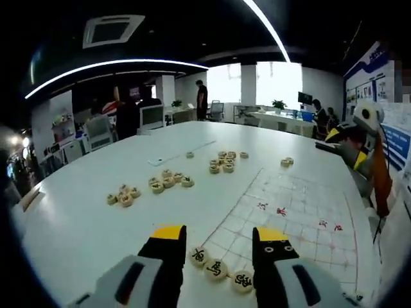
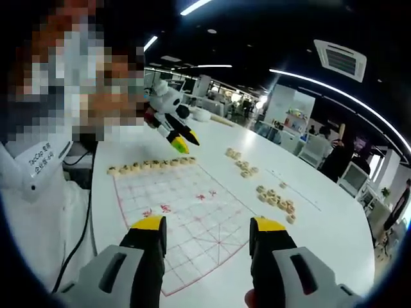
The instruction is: Pick up the chess pieces one by one and place each piece onto its starting position on the chessboard, setting the pieces on their correct points until all the chess pieces are arranged in the starting layout
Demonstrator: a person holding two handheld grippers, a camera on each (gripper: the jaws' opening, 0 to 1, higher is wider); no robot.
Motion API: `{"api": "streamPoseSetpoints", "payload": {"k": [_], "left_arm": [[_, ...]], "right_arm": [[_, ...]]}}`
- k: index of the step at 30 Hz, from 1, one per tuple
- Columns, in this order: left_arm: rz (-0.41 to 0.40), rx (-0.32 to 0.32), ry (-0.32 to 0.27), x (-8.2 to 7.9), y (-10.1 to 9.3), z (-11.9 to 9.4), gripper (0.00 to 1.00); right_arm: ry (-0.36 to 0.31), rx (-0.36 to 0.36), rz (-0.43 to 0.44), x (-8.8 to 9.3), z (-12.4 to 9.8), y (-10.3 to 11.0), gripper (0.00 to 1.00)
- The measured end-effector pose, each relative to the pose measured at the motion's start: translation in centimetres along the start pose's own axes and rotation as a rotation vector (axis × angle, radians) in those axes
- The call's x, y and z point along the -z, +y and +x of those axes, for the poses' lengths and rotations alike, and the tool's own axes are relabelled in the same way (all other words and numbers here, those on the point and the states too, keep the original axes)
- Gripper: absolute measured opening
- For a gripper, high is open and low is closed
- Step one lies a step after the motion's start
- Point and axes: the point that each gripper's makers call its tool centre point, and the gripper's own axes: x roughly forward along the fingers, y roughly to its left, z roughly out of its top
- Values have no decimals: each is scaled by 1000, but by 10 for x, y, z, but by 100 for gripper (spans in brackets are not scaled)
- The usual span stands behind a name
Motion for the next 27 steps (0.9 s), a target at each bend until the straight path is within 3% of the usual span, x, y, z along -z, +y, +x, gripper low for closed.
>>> {"api": "streamPoseSetpoints", "payload": {"k": [8,13,17,21,27], "left_arm": [[-30,-59,-13,-13,32,24,42],[-33,-59,-22,-22,38,41,41],[-20,-35,-28,-34,31,58,39],[31,-4,-25,-44,18,77,39],[74,43,13,-47,6,109,38]], "right_arm": [[0,8,3,0,-2,-3,52],[7,21,8,2,-4,-7,52],[70,93,8,15,-6,-23,52],[73,125,37,18,-7,-31,52],[88,161,44,22,-12,-40,52]]}}
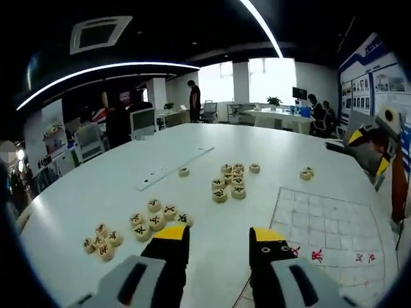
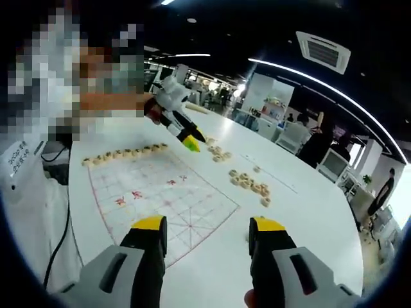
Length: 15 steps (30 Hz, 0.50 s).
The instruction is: Pick up the chess pieces one by one and place each piece onto its starting position on the chessboard, setting the pieces on their correct points until all the chess pieces are arranged in the starting layout
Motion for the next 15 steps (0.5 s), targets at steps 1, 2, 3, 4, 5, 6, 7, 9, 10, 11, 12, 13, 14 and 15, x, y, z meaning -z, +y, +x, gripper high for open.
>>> {"api": "streamPoseSetpoints", "payload": {"k": [1,2,3,4,5,6,7,9,10,11,12,13,14,15], "left_arm": [[10,3,8,0,-1,5,38],[21,6,15,0,-2,10,38],[31,9,23,0,-2,15,38],[41,12,30,0,-3,20,38],[47,12,31,-2,-3,26,38],[54,13,33,-4,-2,30,38],[58,14,31,-7,-1,37,38],[55,18,27,-12,-1,44,38],[55,22,25,-14,-1,49,37],[57,27,26,-16,-3,53,37],[63,34,27,-18,-5,57,36],[67,41,24,-20,-7,61,36],[71,54,20,-21,-11,64,35],[76,72,6,-25,-16,68,34]], "right_arm": [[1,5,2,0,0,-2,52],[1,9,4,0,-1,-3,52],[2,14,5,1,-1,-5,52],[2,18,7,1,-2,-6,52],[2,20,8,1,-2,-6,52],[4,25,9,2,-2,-8,52],[6,30,10,2,-2,-9,52],[11,35,11,4,-3,-10,51],[12,38,12,4,-3,-10,51],[12,40,14,5,-3,-11,51],[12,43,14,5,-4,-12,51],[11,46,15,4,-4,-13,51],[10,48,17,4,-4,-13,51],[10,49,18,4,-5,-13,51]]}}
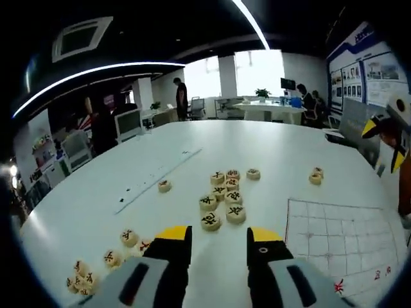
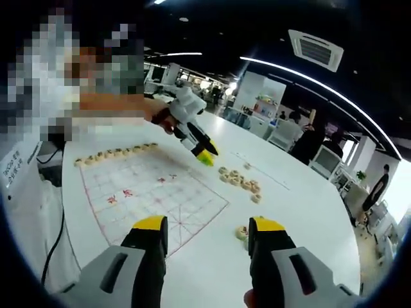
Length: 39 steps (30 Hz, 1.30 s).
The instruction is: Pick up the chess pieces one by one and place each piece onto its starting position on the chessboard, setting the pieces on their correct points until all the chess pieces are arranged in the starting layout
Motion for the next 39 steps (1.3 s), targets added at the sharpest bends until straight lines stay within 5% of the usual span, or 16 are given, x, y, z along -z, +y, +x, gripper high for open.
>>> {"api": "streamPoseSetpoints", "payload": {"k": [3,8,13,20,27,33,39], "left_arm": [[-69,56,-48,-11,-15,12,30],[-55,110,-37,-12,-35,29,30],[6,82,-1,-8,-34,43,30],[-69,29,42,-9,-20,68,32],[-144,-9,48,-15,-18,83,20],[-109,-25,36,-18,-14,68,20],[-90,-29,-15,-30,-11,19,20]], "right_arm": [[2,1,-1,1,0,1,51],[1,3,1,1,-1,0,51],[3,2,1,2,0,0,51],[3,0,1,2,0,1,50],[2,-1,2,2,1,2,50],[-1,-1,0,1,0,2,50],[0,-4,-3,1,0,3,50]]}}
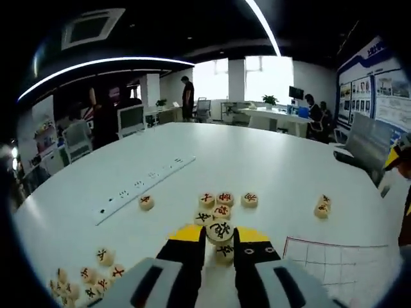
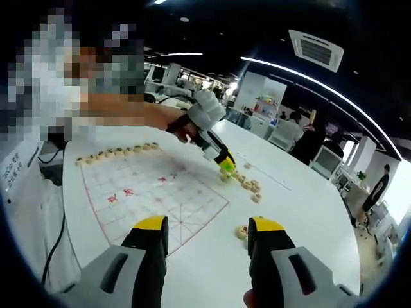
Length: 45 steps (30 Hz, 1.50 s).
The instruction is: Pick up the chess pieces one by one and place each piece onto its starting position on the chessboard, setting the pieces on their correct points until all the chess pieces are arranged in the starting layout
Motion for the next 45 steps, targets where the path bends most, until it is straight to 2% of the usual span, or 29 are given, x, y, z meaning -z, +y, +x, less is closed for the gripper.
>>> {"api": "streamPoseSetpoints", "payload": {"k": [2,7,10,13,14,18,23,27,35,40,45], "left_arm": [[7,1,-7,0,-1,-13,20],[29,-3,-31,9,-3,-67,20],[32,-11,-20,28,-5,-94,20],[38,-18,24,55,-8,-116,20],[39,-19,28,57,-8,-118,20],[20,-23,52,81,-10,-144,20],[-4,-13,81,103,-18,-161,20],[-11,-6,94,110,-20,-162,20],[-20,15,112,115,-20,-149,20],[-18,29,147,127,-22,-141,20],[-18,35,152,128,-23,-141,20]], "right_arm": [[-1,-4,-2,0,0,1,51],[-8,-72,-25,-5,4,18,57],[-22,-101,-31,-10,6,25,58],[-39,-125,-32,-15,7,30,58],[-41,-128,-31,-16,7,31,58],[-95,-214,-23,-27,7,48,60],[-111,-257,-32,-31,6,60,61],[-126,-272,-20,-34,7,63,60],[-114,-256,-21,-30,8,60,59],[-108,-245,-19,-28,8,57,58],[-106,-242,-16,-27,9,55,57]]}}
